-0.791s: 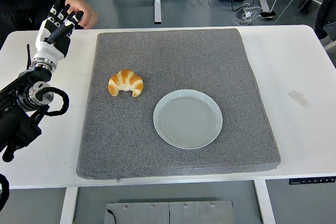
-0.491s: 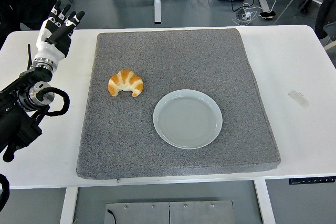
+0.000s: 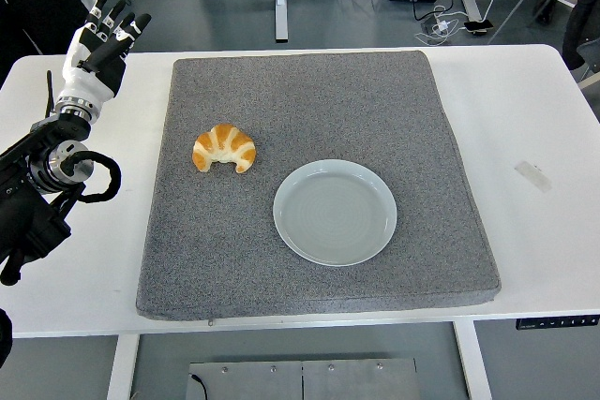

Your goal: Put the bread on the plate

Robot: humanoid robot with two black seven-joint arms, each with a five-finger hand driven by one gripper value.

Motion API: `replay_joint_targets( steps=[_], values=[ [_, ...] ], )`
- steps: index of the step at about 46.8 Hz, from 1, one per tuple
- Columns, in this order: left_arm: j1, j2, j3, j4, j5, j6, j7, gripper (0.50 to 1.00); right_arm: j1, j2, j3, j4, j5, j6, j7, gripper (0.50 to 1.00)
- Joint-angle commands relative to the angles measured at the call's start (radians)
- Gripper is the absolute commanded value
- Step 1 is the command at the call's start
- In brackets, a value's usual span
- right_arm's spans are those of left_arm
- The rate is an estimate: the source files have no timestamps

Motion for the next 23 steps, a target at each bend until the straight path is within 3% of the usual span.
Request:
replay_joint_targets(
  steps=[1, 12, 23],
  values=[
    [-0.014, 0.018, 0.058, -0.006, 0.0, 0.0, 0.001, 0.975, 0.0, 0.0, 0.0, 0.0, 0.0, 0.0, 0.0, 1.0],
    [-0.042, 0.075, 0.158, -0.066, 0.0, 0.002, 0.0, 0.975, 0.0, 0.0, 0.0, 0.0, -0.001, 0.0, 0.0, 1.0],
    [-0.089, 0.261, 0.304, -0.242, 0.001, 0.006, 0.006, 0.974, 0.0, 0.0, 0.0, 0.0, 0.0, -0.001, 0.0, 1.0]
  ],
)
